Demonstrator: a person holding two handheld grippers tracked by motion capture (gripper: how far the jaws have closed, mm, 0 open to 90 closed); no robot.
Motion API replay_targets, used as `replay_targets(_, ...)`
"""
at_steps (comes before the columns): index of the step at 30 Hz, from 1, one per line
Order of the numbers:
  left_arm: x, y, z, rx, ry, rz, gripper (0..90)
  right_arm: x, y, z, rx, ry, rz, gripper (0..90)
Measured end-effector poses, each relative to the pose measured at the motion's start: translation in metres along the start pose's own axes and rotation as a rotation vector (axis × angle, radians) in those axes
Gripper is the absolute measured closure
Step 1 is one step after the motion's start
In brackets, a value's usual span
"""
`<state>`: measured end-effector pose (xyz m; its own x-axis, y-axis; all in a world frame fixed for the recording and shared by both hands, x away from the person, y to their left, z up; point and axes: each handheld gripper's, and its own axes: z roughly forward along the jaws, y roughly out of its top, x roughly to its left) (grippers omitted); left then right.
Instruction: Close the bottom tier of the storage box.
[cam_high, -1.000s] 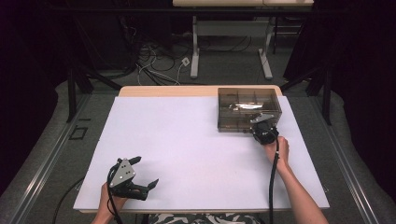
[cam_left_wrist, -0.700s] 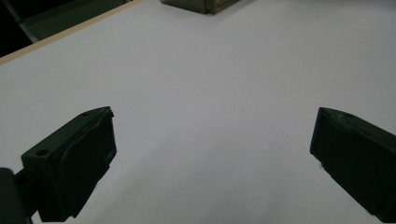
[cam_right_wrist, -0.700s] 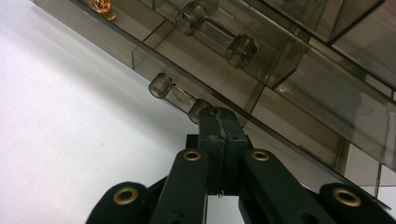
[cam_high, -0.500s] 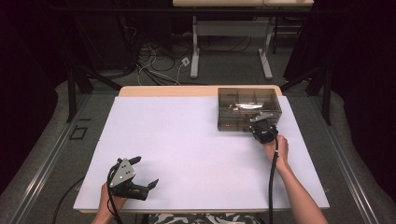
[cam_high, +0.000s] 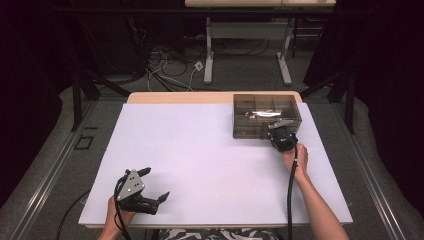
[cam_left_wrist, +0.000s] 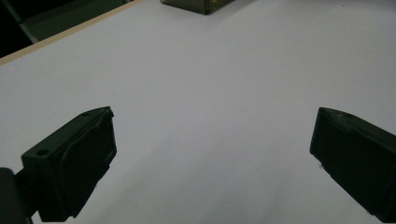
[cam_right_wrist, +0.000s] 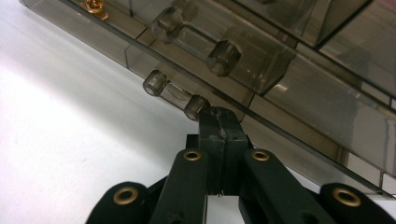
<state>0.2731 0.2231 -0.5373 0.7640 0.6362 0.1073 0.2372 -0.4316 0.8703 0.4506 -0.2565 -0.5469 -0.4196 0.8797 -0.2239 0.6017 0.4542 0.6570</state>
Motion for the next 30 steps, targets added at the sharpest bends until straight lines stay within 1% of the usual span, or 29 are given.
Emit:
replay_targets(7, 0.0002, -0.0001, 0.0, 0.001, 0.0, -0.001, 0.3, -0.0027, 0.0028, -0.0009, -0.017, -0.013, 0.023, 90.0)
replay_targets(8, -0.0001, -0.0001, 0.0001, 0.0, -0.001, -0.003, 0.3, -0.0028, 0.0029, -0.0004, -0.021, -0.008, 0.03, 90.0)
replay_targets(9, -0.0001, -0.0001, 0.0001, 0.0, -0.001, -0.002, 0.3, -0.0035, 0.0033, -0.0007, -0.022, -0.018, 0.027, 90.0)
replay_targets(12, 0.0004, 0.0, 0.0, 0.0, 0.001, 0.003, 0.3, -0.0043, 0.0041, -0.0012, -0.025, -0.014, 0.042, 90.0)
replay_targets(13, 0.0001, -0.0001, 0.0001, 0.001, 0.001, -0.002, 0.3, -0.0044, 0.0042, -0.0013, -0.026, -0.013, 0.043, 90.0)
replay_targets(15, 0.0001, 0.0, 0.0003, 0.001, 0.0, 0.0, 0.3, -0.0047, 0.0046, -0.0027, -0.032, -0.024, 0.041, 90.0)
replay_targets(17, -0.0002, 0.0002, 0.0002, 0.003, 0.0, 0.001, 0.3, -0.0057, 0.0053, -0.0035, -0.041, -0.027, 0.051, 90.0)
replay_targets(18, 0.0001, 0.0002, 0.0, 0.001, 0.002, 0.004, 0.3, -0.006, 0.0052, -0.0036, -0.041, -0.031, 0.045, 90.0)
replay_targets(20, 0.0001, -0.0001, 0.0001, 0.0, 0.0, -0.003, 0.3, -0.0059, 0.0049, -0.0035, -0.041, -0.026, 0.054, 90.0)
replay_targets(21, 0.0003, -0.0001, 0.0001, 0.001, 0.0, 0.0, 0.3, -0.0063, 0.0049, -0.0035, -0.042, -0.026, 0.049, 90.0)
replay_targets(25, -0.0004, 0.0003, 0.0002, 0.003, -0.002, 0.001, 0.3, -0.0059, 0.0049, -0.0034, -0.043, -0.022, 0.054, 90.0)
replay_targets(26, 0.0, 0.0005, -0.0002, 0.001, -0.001, 0.009, 0.3, -0.0058, 0.005, -0.0034, -0.041, -0.024, 0.053, 90.0)
replay_targets(30, 0.0002, 0.0001, -0.0003, 0.001, 0.002, 0.003, 0.3, -0.0059, 0.0051, -0.0032, -0.043, -0.022, 0.05, 90.0)
